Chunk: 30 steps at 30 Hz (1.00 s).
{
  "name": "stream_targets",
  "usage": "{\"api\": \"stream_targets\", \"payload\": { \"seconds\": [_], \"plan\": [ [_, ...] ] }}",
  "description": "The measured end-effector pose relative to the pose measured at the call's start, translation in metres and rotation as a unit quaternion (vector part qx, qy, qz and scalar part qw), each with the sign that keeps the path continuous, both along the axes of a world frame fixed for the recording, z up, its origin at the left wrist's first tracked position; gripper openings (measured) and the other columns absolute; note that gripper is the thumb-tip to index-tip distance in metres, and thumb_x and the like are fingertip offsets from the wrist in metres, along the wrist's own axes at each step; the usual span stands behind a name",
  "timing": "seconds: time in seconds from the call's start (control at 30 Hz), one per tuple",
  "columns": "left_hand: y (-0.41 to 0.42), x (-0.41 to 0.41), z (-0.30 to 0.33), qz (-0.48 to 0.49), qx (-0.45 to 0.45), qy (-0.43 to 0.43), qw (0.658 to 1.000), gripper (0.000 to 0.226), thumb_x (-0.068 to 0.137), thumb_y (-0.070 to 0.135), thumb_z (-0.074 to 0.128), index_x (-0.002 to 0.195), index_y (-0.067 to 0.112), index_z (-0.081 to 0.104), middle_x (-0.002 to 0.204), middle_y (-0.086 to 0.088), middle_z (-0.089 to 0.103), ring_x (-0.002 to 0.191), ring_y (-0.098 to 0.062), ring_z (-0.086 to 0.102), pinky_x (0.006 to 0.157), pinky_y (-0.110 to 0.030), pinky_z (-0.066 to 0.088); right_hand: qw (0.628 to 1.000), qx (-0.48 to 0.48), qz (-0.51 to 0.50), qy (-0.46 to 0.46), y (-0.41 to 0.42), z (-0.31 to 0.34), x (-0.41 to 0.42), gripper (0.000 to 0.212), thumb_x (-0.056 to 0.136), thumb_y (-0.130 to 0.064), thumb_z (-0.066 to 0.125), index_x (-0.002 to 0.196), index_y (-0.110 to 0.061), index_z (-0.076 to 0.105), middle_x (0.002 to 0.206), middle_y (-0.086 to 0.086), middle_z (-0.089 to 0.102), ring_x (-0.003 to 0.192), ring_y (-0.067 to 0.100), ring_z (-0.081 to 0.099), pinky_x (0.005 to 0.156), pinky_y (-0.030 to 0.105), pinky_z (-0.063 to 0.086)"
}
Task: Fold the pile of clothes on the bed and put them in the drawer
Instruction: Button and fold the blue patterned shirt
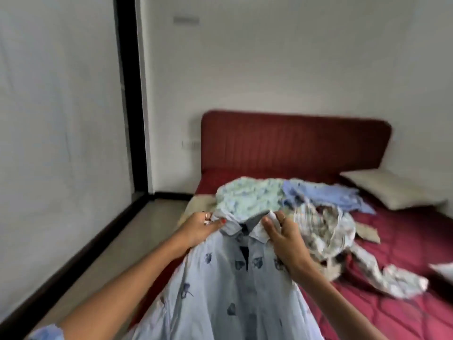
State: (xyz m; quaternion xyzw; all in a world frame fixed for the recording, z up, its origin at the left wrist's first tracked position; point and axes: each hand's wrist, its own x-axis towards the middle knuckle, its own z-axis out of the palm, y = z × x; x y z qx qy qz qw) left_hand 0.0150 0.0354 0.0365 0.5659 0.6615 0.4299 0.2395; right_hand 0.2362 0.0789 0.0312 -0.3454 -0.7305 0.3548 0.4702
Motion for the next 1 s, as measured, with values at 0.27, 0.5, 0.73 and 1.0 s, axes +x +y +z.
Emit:
{"api": "stream_targets", "payload": {
  "seconds": [0.27,0.5,0.73,1.0],
  "plan": [
    [0.083,-0.048,-0.156,-0.025,-0.086,0.068,0.994,0.044,0.088,0.037,0.065,0.060,0.013,0.041,0.059,-0.003,0.031,0.054,-0.011,0.027,0.051,-0.030,0.017,0.988,-0.096,-0.028,-0.120,0.098,-0.154,-0.027,0.010,0.098,-0.019,0.054,0.107,-0.017,0.058,0.102,-0.007,0.066,0.096,0.003,0.060,0.080,0.014,0.046],
    [0.122,-0.059,-0.249,0.037,-0.182,0.171,0.968,0.063,0.078,0.073,0.045,0.063,0.012,0.043,0.060,-0.003,0.052,0.070,-0.033,0.059,0.058,-0.036,0.037,0.921,-0.122,-0.193,-0.316,0.148,-0.254,-0.042,0.032,0.099,-0.046,0.040,0.113,-0.021,0.052,0.104,0.011,0.068,0.100,0.036,0.061,0.074,0.038,0.040],
    [0.115,-0.048,-0.269,0.098,-0.173,0.278,0.940,0.045,0.088,0.061,0.050,0.087,0.016,0.047,0.097,-0.017,0.064,0.096,-0.040,0.060,0.065,-0.039,0.039,0.936,-0.139,-0.182,-0.267,0.144,-0.271,-0.037,0.042,0.097,-0.044,0.046,0.121,-0.009,0.045,0.107,0.018,0.066,0.101,0.039,0.060,0.075,0.037,0.040],
    [0.073,0.029,-0.244,0.114,-0.055,0.202,0.971,0.012,0.092,0.021,0.059,0.099,0.014,0.064,0.093,-0.007,0.066,0.088,-0.029,0.061,0.073,-0.039,0.047,0.955,-0.054,-0.190,-0.221,0.064,-0.228,-0.003,0.022,0.088,-0.029,0.066,0.096,-0.009,0.061,0.094,0.005,0.059,0.082,0.019,0.056,0.076,0.036,0.048]
  ]
}}
